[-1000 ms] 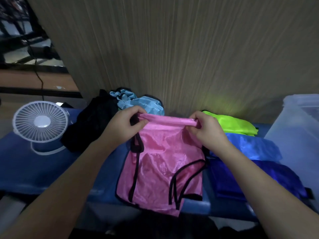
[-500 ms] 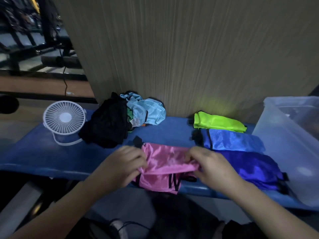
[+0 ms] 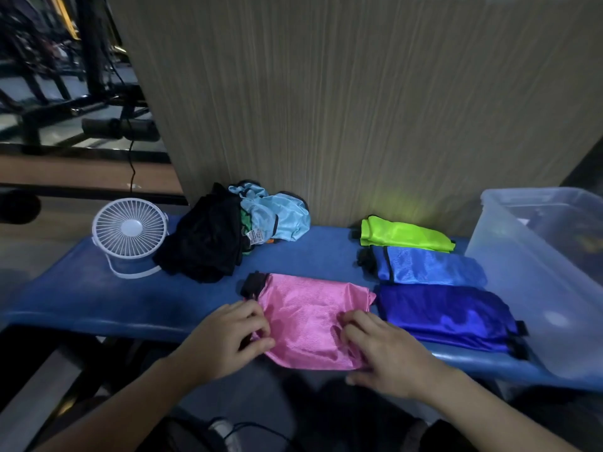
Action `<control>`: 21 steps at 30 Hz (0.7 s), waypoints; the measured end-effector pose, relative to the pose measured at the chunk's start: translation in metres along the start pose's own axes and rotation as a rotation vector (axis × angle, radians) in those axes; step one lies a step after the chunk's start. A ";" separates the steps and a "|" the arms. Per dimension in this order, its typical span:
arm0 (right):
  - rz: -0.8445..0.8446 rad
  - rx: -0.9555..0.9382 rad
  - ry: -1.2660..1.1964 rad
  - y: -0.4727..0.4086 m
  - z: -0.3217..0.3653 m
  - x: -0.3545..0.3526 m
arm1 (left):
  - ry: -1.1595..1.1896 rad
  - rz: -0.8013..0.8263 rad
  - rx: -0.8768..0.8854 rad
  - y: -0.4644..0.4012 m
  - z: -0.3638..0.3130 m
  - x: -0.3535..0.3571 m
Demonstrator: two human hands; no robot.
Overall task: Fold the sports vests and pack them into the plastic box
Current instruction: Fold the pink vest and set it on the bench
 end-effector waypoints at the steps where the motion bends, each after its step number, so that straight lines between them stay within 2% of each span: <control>1: -0.013 0.028 -0.027 -0.001 0.001 -0.004 | -0.005 -0.028 -0.019 -0.003 -0.002 0.000; 5: -0.364 0.142 0.054 -0.020 0.005 -0.020 | -0.131 -0.225 0.003 -0.021 -0.024 0.001; 7: -0.407 0.231 0.030 -0.034 0.004 -0.013 | -0.111 -0.269 -0.025 -0.033 -0.040 0.009; 9: -0.331 0.287 -0.008 -0.045 0.000 0.002 | -0.110 -0.212 -0.095 -0.045 -0.045 0.027; 13: -0.129 0.359 -0.081 -0.052 -0.016 0.025 | -0.211 0.027 -0.267 -0.062 -0.020 0.051; 15: -0.098 0.373 -0.054 -0.051 -0.021 0.030 | -0.216 0.103 -0.341 -0.064 -0.004 0.056; 18: -0.077 0.391 0.021 -0.050 -0.024 0.037 | -0.229 0.134 -0.409 -0.062 0.007 0.058; 21: -0.078 0.402 -0.006 -0.050 -0.025 0.037 | -0.240 0.163 -0.474 -0.060 0.010 0.055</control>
Point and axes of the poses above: each hand's wrist, its own y-axis away from the middle knuckle, its own x-axis out of the palm, z = x × y, the point moved 1 cm from there along -y, towards the middle knuckle, and after that the axes turned 15 degrees about -x, right-handed, at the moved point
